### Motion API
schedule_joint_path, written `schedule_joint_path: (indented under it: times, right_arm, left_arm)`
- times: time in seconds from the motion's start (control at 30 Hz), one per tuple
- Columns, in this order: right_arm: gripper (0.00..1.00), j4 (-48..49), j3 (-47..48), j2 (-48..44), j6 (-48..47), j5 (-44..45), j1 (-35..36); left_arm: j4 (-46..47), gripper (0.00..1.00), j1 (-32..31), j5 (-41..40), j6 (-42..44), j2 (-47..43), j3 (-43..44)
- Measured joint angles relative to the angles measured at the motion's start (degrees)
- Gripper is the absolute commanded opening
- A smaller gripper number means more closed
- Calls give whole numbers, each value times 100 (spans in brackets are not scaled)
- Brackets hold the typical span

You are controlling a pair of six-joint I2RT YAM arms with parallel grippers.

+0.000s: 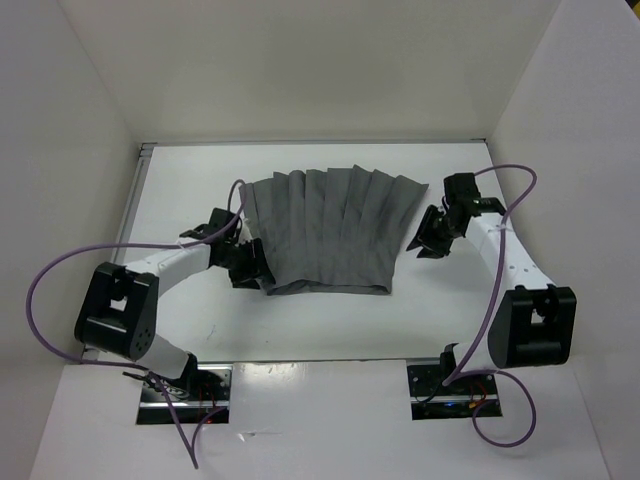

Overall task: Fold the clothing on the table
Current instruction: Fold the skirt

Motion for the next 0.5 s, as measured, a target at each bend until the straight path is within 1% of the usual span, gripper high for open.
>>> schedule_joint_path:
  times: [0.07, 0.23, 0.5]
  right_arm:
    - [41, -33, -15, -24, 26, 4, 0]
    - [41, -31, -44, -44, 94, -55, 0]
    - [41, -28, -258, -52, 116, -358, 48]
  left_arm:
    - [-2, 54, -72, 2, -4, 0, -90]
    - [37, 50, -243, 0, -31, 42, -354]
    - [243, 50, -363, 44, -254, 214, -431]
